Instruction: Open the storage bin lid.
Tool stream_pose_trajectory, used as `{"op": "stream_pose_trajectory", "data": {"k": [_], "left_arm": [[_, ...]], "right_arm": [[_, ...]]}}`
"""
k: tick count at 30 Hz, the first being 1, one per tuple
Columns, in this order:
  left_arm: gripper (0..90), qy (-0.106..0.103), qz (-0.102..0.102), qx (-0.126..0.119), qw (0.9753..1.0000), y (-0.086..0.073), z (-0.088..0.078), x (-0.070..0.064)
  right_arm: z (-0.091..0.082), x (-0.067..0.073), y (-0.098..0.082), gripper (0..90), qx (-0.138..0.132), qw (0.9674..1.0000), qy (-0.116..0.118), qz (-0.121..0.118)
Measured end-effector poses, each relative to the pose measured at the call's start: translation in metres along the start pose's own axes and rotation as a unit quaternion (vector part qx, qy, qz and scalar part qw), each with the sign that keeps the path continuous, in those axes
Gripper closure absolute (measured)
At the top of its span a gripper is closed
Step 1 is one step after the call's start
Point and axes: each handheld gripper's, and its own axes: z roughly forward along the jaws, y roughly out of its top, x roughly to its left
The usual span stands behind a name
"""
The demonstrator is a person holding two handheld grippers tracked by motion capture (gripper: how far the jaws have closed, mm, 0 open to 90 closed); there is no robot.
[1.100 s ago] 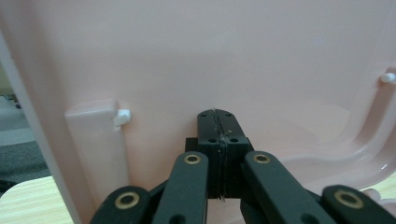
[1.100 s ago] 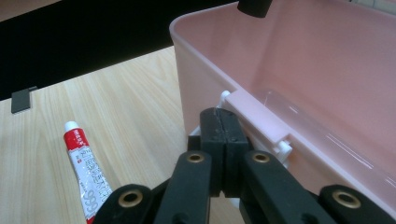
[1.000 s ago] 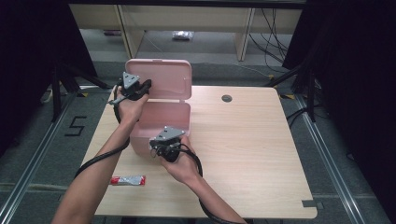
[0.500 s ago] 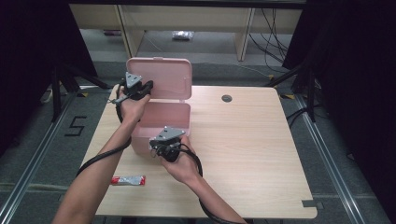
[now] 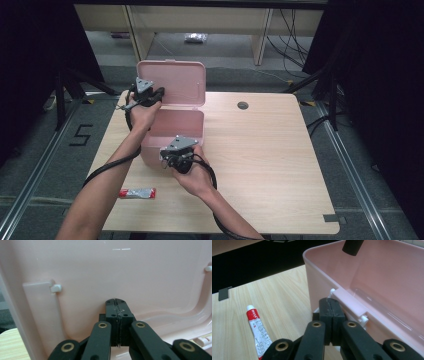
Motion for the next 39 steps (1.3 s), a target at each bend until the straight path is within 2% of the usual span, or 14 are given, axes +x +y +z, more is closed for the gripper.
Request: {"op": "stream_pose_trajectory", "data": {"k": [9,15,21,24,25,31,39], "left_arm": [[88.7,-0.006,0.005,0.013,0.9999,-0.002,0.004,-0.002],[88.4,-0.003,0.006,0.024,0.9997,-0.001,0.006,0.000],[88.0,0.000,0.003,0.022,0.9998,-0.001,0.006,0.000],[88.0,-0.002,0.003,0.015,0.9999,0.001,0.003,-0.001],[87.9,-0.003,0.005,0.014,0.9999,0.002,0.002,-0.002],[87.3,-0.010,0.009,0.008,0.9999,0.006,-0.007,-0.003],[87.3,-0.019,0.008,0.004,0.9998,0.008,-0.031,0.000]], "right_arm": [[0.000,0.000,0.000,90.0,0.000,1.0000,0.000,0.000],[0.000,0.000,0.000,90.0,-0.001,1.0000,0.000,-0.001],[0.000,0.000,0.000,90.0,-0.001,1.0000,0.001,-0.001],[-0.001,-0.001,0.001,90.0,0.006,1.0000,0.002,-0.001],[0.000,0.000,0.000,90.0,-0.002,1.0000,0.000,-0.001],[0.000,0.000,0.000,90.0,-0.001,1.0000,0.000,0.000],[-0.001,-0.001,0.001,90.0,0.009,1.0000,0.002,-0.002]]}}
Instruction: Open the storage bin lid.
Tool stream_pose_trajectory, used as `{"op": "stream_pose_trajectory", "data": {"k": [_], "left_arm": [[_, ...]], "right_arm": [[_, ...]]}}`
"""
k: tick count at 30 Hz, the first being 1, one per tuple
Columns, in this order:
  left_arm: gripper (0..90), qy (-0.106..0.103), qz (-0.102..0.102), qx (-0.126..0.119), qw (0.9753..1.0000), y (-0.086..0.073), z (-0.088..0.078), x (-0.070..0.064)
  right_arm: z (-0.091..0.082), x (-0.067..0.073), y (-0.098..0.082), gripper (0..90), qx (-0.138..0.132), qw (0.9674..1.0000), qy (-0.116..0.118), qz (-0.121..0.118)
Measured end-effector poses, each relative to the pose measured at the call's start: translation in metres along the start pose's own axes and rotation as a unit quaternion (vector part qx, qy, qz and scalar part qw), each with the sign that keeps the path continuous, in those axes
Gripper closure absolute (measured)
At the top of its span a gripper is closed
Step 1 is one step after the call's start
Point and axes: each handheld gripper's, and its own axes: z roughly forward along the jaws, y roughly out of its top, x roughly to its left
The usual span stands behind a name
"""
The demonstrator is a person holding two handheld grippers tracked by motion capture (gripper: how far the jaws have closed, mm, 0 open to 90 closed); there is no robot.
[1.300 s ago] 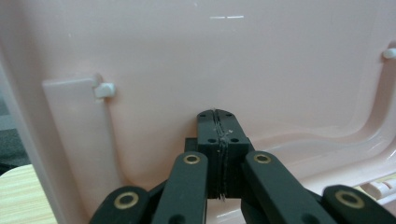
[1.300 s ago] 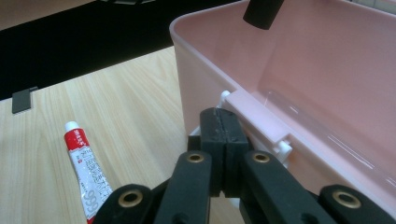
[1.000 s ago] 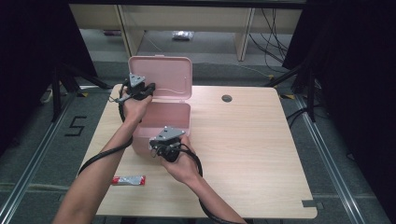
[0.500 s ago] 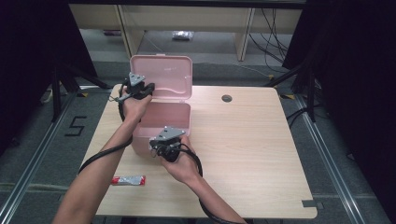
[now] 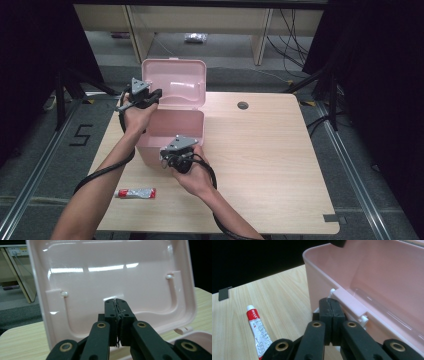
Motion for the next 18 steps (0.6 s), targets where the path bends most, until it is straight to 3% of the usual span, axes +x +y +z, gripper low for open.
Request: {"op": "stream_pose_trajectory", "data": {"k": [13,18], "left_arm": [[83.7,-0.036,0.011,0.011,0.9992,-0.006,-0.043,0.006],[81.5,-0.040,0.015,0.007,0.9991,-0.011,-0.057,0.008]], "right_arm": [[0.000,0.000,0.000,90.0,0.001,1.0000,-0.001,0.001],[0.000,0.001,0.001,90.0,0.004,1.0000,-0.003,0.003]]}}
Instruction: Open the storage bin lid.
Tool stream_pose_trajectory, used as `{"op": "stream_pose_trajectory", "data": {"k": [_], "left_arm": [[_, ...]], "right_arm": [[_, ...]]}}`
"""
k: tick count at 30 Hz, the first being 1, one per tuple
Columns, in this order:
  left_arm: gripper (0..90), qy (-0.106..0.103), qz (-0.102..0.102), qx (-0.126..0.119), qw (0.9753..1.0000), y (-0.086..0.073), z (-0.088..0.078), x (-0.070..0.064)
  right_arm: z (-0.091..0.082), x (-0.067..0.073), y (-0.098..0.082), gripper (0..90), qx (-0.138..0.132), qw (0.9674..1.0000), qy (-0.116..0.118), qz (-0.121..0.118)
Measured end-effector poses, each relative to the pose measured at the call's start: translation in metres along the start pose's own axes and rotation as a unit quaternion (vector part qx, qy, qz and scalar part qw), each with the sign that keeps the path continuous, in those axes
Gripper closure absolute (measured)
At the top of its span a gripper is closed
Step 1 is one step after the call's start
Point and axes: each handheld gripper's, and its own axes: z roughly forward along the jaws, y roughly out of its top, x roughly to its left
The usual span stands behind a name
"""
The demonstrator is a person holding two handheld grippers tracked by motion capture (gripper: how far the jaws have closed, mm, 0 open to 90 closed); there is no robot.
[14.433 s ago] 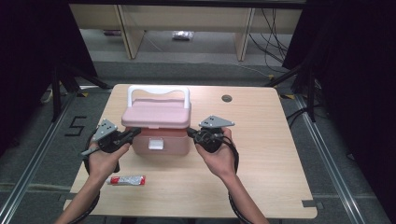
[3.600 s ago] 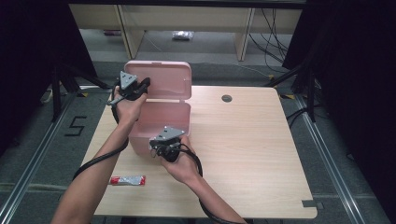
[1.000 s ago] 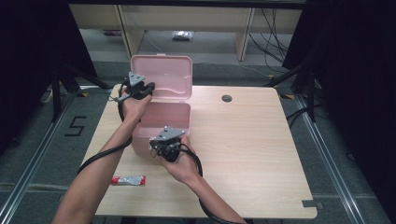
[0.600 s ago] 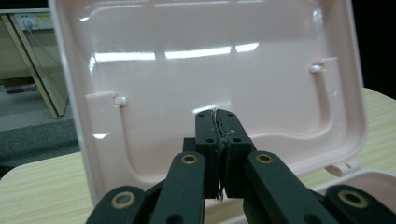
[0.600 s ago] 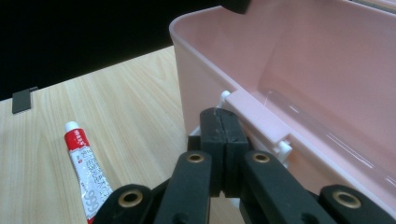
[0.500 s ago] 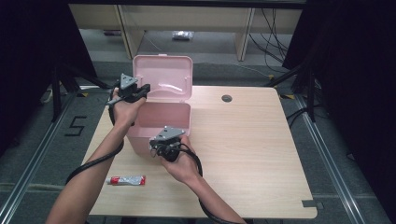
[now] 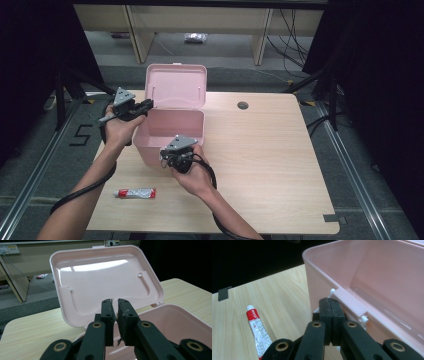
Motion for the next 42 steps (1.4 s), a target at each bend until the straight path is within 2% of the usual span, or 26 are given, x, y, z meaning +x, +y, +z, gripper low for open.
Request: {"op": "stream_pose_trajectory", "data": {"k": [9,10,12,15,22,26,27,30,31,32,39,40,42], "left_arm": [[75.8,-0.013,0.012,-0.001,0.9998,-0.011,-0.028,0.001],[74.8,-0.016,0.014,-0.001,0.9998,-0.014,-0.032,0.001],[72.4,-0.020,0.017,-0.002,0.9997,-0.018,-0.038,0.002],[69.4,-0.025,0.015,-0.005,0.9996,-0.024,-0.046,0.002],[59.9,-0.037,0.024,-0.023,0.9987,-0.029,-0.064,0.000],[56.5,-0.040,0.026,-0.024,0.9986,-0.033,-0.068,-0.001],[55.7,-0.041,0.026,-0.025,0.9985,-0.033,-0.069,-0.001],[55.2,-0.045,0.019,-0.025,0.9985,-0.037,-0.071,-0.002],[55.2,-0.046,0.020,-0.024,0.9984,-0.038,-0.072,-0.002],[54.9,-0.047,0.019,-0.026,0.9984,-0.039,-0.073,-0.002],[52.6,-0.052,0.024,-0.025,0.9981,-0.041,-0.076,-0.004],[52.4,-0.053,0.025,-0.025,0.9980,-0.041,-0.076,-0.004],[52.1,-0.053,0.027,-0.025,0.9979,-0.041,-0.077,-0.005]], "right_arm": [[0.000,0.001,0.001,90.0,0.004,1.0000,0.003,0.005],[0.001,0.000,0.001,90.0,0.001,1.0000,0.001,-0.005],[0.000,0.000,0.001,90.0,0.005,1.0000,0.002,0.006],[0.001,0.000,0.001,90.0,-0.004,1.0000,-0.001,0.005],[-0.001,0.000,0.004,90.0,0.009,0.9999,-0.003,0.007],[-0.001,0.000,0.004,90.0,0.008,0.9999,-0.005,0.006],[0.000,0.001,0.004,89.6,-0.002,0.9999,-0.007,0.012],[-0.003,0.000,0.005,88.2,0.003,0.9999,-0.006,0.009],[-0.003,-0.001,0.005,88.0,-0.010,0.9998,-0.012,0.008],[-0.005,-0.002,0.006,88.0,0.000,0.9999,-0.010,0.007],[-0.007,-0.004,0.008,87.7,-0.004,0.9999,-0.011,0.005],[-0.006,-0.003,0.008,87.8,-0.013,0.9998,-0.014,0.008],[-0.007,-0.004,0.008,87.8,-0.005,0.9999,-0.010,0.003]]}}
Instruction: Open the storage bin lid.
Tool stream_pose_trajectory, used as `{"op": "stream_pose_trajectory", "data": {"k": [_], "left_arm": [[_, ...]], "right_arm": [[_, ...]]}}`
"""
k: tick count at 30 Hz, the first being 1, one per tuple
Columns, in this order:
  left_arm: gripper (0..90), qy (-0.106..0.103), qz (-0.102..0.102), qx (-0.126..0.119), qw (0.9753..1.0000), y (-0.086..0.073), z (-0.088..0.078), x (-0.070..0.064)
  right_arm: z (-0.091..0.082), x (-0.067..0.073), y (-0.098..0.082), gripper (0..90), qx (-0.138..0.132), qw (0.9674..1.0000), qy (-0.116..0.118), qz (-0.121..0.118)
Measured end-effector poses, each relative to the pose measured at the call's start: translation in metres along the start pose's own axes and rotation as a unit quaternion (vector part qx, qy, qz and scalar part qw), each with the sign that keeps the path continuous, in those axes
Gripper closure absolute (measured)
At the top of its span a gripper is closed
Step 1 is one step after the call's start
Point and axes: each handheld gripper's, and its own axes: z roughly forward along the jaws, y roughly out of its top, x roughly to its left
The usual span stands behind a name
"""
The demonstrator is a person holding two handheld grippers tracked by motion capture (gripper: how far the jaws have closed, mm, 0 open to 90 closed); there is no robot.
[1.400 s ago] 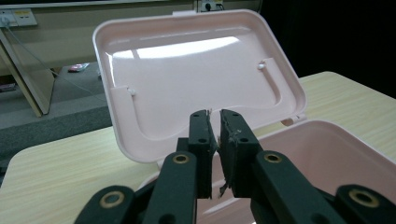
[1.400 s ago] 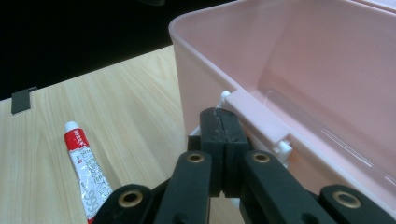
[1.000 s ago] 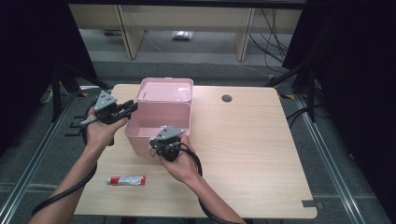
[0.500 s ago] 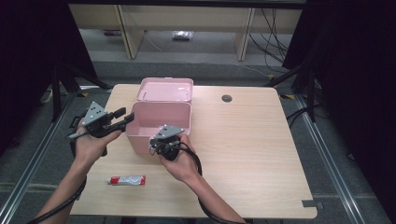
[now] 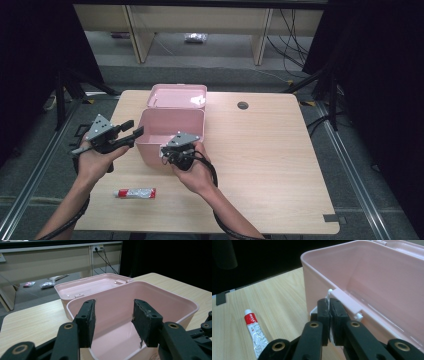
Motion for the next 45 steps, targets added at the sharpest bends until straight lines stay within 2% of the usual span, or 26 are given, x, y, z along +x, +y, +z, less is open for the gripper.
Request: {"op": "stream_pose_trajectory", "data": {"k": [4,7,8,9,14,16,18,21,23,27,28,29,30,32,33,38,39,41,43,45], "left_arm": [[51.9,0.001,0.000,-0.001,1.0000,0.001,-0.001,-0.001],[51.9,0.000,0.004,-0.001,1.0000,0.000,-0.001,-0.002],[51.8,-0.001,0.004,-0.001,1.0000,0.000,-0.001,-0.002],[51.8,-0.001,0.004,0.000,1.0000,0.000,0.000,-0.003],[51.8,-0.001,0.006,0.000,1.0000,0.000,0.000,-0.003],[51.8,0.000,0.007,-0.001,1.0000,0.001,-0.001,-0.003],[51.8,-0.001,0.009,-0.002,1.0000,0.002,-0.001,-0.003],[51.8,-0.003,0.011,0.001,0.9999,0.001,-0.002,-0.004],[51.8,-0.005,0.011,0.000,0.9999,0.001,-0.003,-0.005],[51.7,-0.004,0.012,0.000,0.9999,-0.001,-0.007,-0.005],[51.5,-0.005,0.012,0.001,0.9999,-0.001,-0.008,-0.005],[51.5,-0.005,0.014,0.000,0.9999,-0.001,-0.009,-0.005],[51.2,-0.006,0.014,0.001,0.9999,-0.001,-0.010,-0.006],[50.8,-0.009,0.014,0.000,0.9999,-0.002,-0.012,-0.007],[50.9,-0.011,0.014,0.001,0.9998,-0.003,-0.014,-0.008],[50.9,-0.020,0.017,0.004,0.9997,-0.009,-0.021,-0.010],[50.7,-0.027,0.016,-0.003,0.9995,-0.011,-0.022,-0.010],[50.6,-0.026,0.020,0.003,0.9994,-0.014,-0.027,-0.011],[50.2,-0.029,0.018,0.005,0.9994,-0.017,-0.031,-0.012],[49.4,-0.033,0.020,0.005,0.9992,-0.020,-0.034,-0.012]], "right_arm": [[0.000,0.000,0.000,88.7,0.005,1.0000,0.002,-0.004],[0.000,0.001,-0.001,89.0,0.013,0.9999,0.004,0.002],[0.001,0.002,-0.002,88.7,0.006,1.0000,0.003,0.006],[0.001,0.002,-0.001,88.4,0.001,1.0000,0.002,-0.002],[-0.003,0.000,0.003,88.7,0.003,1.0000,0.002,-0.006],[-0.002,0.001,0.003,88.7,-0.007,1.0000,0.000,-0.003],[-0.005,0.001,0.004,88.8,-0.001,1.0000,0.000,-0.001],[-0.006,0.001,0.005,89.7,-0.013,0.9999,-0.004,0.001],[-0.009,0.000,0.006,90.0,-0.005,0.9999,0.000,-0.009],[-0.013,-0.002,0.007,90.0,-0.006,0.9999,-0.006,-0.005],[-0.014,-0.003,0.008,90.0,-0.006,0.9999,-0.003,-0.011],[-0.014,-0.003,0.008,90.0,-0.012,0.9999,-0.007,-0.009],[-0.017,-0.003,0.008,90.0,-0.003,1.0000,-0.005,-0.003],[-0.020,-0.005,0.009,90.0,-0.006,1.0000,-0.001,-0.007],[-0.022,-0.005,0.009,90.0,-0.005,1.0000,-0.002,0.000],[-0.030,-0.013,0.010,90.0,-0.003,0.9999,-0.009,-0.004],[-0.033,-0.014,0.010,90.0,0.000,1.0000,-0.009,-0.004],[-0.038,-0.018,0.009,90.0,-0.003,0.9999,-0.014,0.004],[-0.043,-0.023,0.008,89.3,-0.002,0.9998,-0.018,-0.003],[-0.049,-0.027,0.007,88.7,0.001,0.9997,-0.024,0.001]]}}
